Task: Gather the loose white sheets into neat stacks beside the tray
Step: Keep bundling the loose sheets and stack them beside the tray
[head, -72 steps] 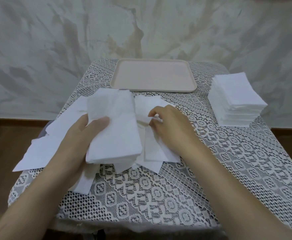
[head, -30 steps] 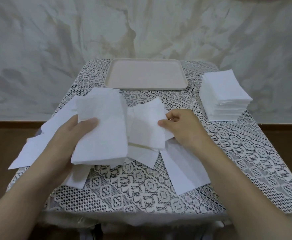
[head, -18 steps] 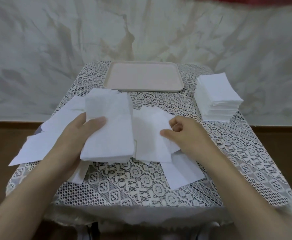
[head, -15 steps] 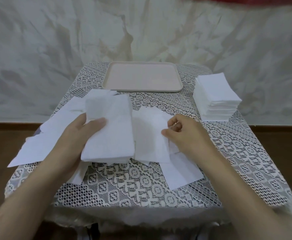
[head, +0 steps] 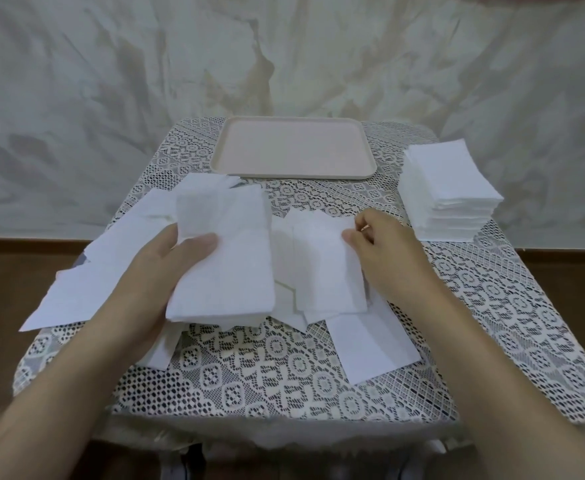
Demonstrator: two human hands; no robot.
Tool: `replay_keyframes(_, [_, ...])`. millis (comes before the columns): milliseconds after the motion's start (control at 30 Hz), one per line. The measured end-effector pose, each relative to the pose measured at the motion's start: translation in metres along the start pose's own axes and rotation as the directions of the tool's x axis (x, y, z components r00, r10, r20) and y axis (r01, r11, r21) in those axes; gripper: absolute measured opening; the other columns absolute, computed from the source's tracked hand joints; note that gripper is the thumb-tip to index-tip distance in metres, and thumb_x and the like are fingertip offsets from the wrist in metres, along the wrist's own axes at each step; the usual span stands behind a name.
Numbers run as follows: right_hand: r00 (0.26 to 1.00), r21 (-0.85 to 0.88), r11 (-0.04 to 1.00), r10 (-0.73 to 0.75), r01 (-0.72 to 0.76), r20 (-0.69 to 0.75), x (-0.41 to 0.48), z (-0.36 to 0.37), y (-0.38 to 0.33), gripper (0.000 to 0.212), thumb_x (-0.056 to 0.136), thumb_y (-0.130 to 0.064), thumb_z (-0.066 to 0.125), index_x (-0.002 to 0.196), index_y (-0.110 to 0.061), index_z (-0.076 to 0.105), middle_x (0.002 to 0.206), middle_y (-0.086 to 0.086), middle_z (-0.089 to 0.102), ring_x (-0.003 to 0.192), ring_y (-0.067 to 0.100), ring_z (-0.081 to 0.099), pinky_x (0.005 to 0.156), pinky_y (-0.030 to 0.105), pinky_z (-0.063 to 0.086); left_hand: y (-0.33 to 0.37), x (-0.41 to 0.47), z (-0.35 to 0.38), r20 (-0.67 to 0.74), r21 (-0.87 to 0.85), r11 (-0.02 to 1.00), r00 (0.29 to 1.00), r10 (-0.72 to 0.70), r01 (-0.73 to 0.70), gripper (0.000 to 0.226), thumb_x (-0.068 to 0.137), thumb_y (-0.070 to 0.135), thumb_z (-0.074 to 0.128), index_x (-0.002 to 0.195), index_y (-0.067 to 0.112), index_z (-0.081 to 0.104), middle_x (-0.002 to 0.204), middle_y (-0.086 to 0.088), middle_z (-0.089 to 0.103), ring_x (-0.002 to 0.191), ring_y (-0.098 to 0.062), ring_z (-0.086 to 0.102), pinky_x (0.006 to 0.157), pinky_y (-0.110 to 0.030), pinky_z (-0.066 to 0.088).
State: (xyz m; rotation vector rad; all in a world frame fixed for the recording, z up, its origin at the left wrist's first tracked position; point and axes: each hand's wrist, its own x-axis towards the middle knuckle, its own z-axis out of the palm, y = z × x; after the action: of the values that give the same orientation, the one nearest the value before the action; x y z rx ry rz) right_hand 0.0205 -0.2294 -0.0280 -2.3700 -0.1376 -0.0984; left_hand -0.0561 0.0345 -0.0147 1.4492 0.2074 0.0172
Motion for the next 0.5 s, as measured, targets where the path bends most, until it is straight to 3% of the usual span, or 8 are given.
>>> replay_keyframes(67, [1.000,-0.014,1.000,0.003,-0.003,-0.004,0.004,0.005,-0.004,0.019,0.102,-0.031,0.060,0.089,-0.018,0.055,0.067,-0.008,0.052,0.071,0.020,0.049,0.061,0.034,0.033,0.000,-0.001,0.000,0.002,-0.009,1.000,1.000,-0.001,0.001,0.044,0.086,0.032,0.064,0.127,0.016,0.066,0.108,-0.008,0.080,0.087,-0.023,0.079,0.057,-0.030,0.061])
replay_keyframes(133, [0.999,-0.009,0.999,0.044,-0.044,0.012,0.004,0.008,-0.011,0.031,0.099,-0.044,0.062,0.089,-0.015,0.057,0.072,-0.007,0.057,0.073,0.022,0.055,0.062,0.031,0.036,-0.001,-0.001,0.000,-0.005,-0.014,1.000,1.000,-0.002,0.002,0.045,0.085,0.032,0.065,0.127,0.017,0.066,0.108,-0.007,0.080,0.088,-0.022,0.079,0.058,-0.029,0.062])
replay_keyframes(233, [0.989,-0.153,0.984,0.111,-0.096,0.097,-0.001,0.009,-0.017,0.049,0.089,-0.062,0.066,0.091,-0.014,0.059,0.083,0.000,0.064,0.078,0.022,0.061,0.066,0.033,0.042,-0.002,0.000,-0.001,-0.013,0.010,1.000,1.000,-0.003,0.003,0.050,0.082,0.035,0.066,0.129,0.018,0.066,0.113,-0.007,0.080,0.095,-0.022,0.079,0.064,-0.028,0.063])
replay_keyframes(333, [0.982,-0.219,0.971,0.131,-0.100,0.133,-0.005,0.009,-0.017,0.046,0.087,-0.056,0.070,0.091,-0.012,0.060,0.085,0.003,0.065,0.079,0.025,0.062,0.064,0.034,0.042,-0.002,0.000,-0.002,-0.019,0.010,1.000,1.000,0.002,-0.002,0.050,0.081,0.036,0.067,0.128,0.017,0.066,0.112,-0.007,0.080,0.092,-0.021,0.079,0.063,-0.027,0.062])
replay_keyframes(433, [0.980,-0.089,0.991,0.117,-0.103,0.160,-0.005,0.006,-0.017,0.036,0.090,-0.041,0.072,0.082,-0.009,0.056,0.078,0.006,0.062,0.072,0.030,0.058,0.060,0.034,0.035,-0.002,0.000,-0.001,-0.021,0.013,1.000,1.000,0.002,-0.001,0.050,0.082,0.035,0.067,0.128,0.017,0.066,0.112,-0.006,0.080,0.094,-0.021,0.079,0.064,-0.027,0.062])
replay_keyframes(500, [0.982,0.043,0.994,0.088,-0.096,0.168,-0.003,0.004,-0.016,0.027,0.091,-0.035,0.071,0.087,-0.010,0.062,0.081,0.006,0.067,0.077,0.029,0.063,0.067,0.035,0.046,-0.002,-0.001,-0.002,-0.019,0.006,1.000,1.000,-0.005,0.005,0.048,0.085,0.033,0.070,0.130,0.016,0.066,0.114,-0.008,0.079,0.095,-0.023,0.078,0.065,-0.028,0.063])
